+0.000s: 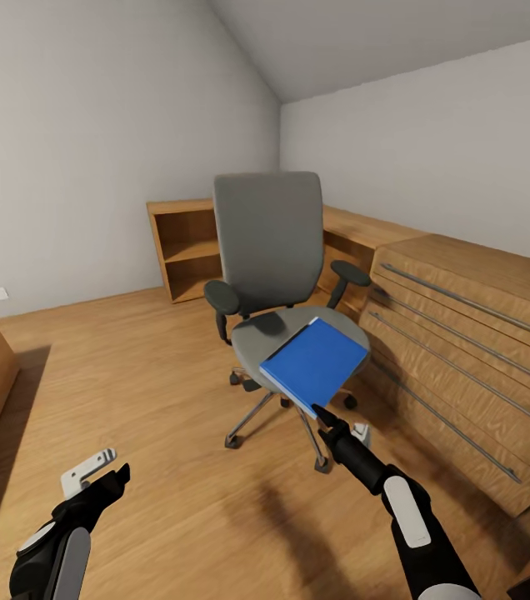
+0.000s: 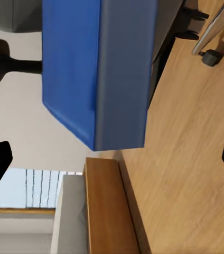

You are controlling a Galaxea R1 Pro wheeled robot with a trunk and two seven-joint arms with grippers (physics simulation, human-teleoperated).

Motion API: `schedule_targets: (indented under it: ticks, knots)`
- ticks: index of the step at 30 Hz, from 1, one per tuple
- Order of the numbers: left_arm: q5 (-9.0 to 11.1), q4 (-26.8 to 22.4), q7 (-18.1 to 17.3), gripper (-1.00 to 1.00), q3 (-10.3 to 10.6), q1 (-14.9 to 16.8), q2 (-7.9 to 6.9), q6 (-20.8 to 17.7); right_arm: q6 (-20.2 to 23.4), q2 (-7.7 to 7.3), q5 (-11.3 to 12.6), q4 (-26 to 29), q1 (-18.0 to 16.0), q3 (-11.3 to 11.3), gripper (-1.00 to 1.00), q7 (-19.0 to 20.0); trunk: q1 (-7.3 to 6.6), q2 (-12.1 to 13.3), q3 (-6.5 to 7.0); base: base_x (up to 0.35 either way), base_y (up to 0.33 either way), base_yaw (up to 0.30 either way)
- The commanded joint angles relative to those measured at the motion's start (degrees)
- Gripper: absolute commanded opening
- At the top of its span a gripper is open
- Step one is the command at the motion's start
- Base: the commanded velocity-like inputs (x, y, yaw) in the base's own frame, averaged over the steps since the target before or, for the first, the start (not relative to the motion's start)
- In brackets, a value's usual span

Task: In the bedroom, organize the workspace by keeping the computer under the desk, ensuring the monitor is on the desk, placing the keyboard on the desk next to the monitor, placing the mouse on the desk next to the keyboard, moving the folder from the swivel chair onto the desk next to the mouse, stacking the notebook on top of the folder with the pen on top of the notebook, and positioning the swivel chair next to the desk.

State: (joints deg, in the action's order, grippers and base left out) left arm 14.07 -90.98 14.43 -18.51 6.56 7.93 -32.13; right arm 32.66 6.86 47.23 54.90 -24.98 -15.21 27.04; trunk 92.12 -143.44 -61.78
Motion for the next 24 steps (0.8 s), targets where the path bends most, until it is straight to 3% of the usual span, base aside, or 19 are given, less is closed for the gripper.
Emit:
schedule_targets:
  ticks: [1,24]
  knots:
    - [0.6,-0.1,0.4,1.0,0.0,0.0,0.02,-0.2,0.5,0.07,0.2,0.0,0.0,-0.2,1.0,0.1,-0.01,0.0,-0.05,0.001,0.0,0.0]
    - [0.6,0.6,0.3,1.0,0.0,0.0,0.06,-0.1,0.4,-0.09,0.2,-0.1,0.0,-0.7,1.0,0.2,-0.01,0.0,-0.05,0.07,0.009,0.0]
